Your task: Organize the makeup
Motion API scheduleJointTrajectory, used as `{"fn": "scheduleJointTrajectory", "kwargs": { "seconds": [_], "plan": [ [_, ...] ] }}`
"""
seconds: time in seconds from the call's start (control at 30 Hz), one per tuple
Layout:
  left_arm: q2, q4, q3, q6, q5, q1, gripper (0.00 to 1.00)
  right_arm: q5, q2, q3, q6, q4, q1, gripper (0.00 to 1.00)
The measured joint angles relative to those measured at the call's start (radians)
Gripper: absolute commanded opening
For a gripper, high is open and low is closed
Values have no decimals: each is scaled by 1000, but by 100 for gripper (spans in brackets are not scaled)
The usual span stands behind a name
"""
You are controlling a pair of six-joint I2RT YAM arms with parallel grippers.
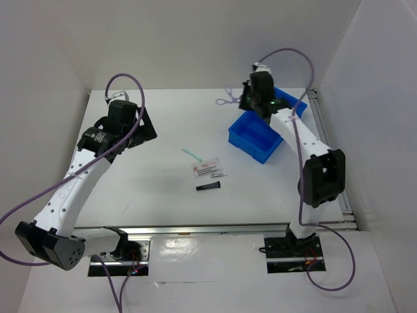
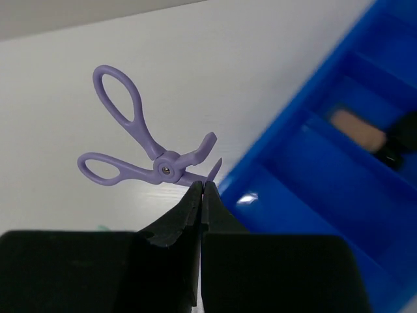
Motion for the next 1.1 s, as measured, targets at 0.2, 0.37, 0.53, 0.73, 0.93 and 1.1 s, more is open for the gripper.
{"fn": "scheduleJointTrajectory", "kwargs": {
  "seconds": [0.2,0.37,0.53,0.73,0.93,1.1],
  "plan": [
    [1,0,0,0,4,0,100,70,-67,-166,146,-10,-237,0],
    [2,4,0,0,11,0,100,103,-43,-223,222,-41,-270,0],
    [10,8,0,0,16,0,100,91,-15,-234,274,-38,-281,0],
    [19,13,0,0,18,0,100,58,47,-235,308,-36,-308,0],
    [31,14,0,0,25,0,100,45,64,-253,309,-34,-314,0],
    [40,13,0,-1,35,0,100,26,64,-281,300,-25,-314,33]
  ]
}}
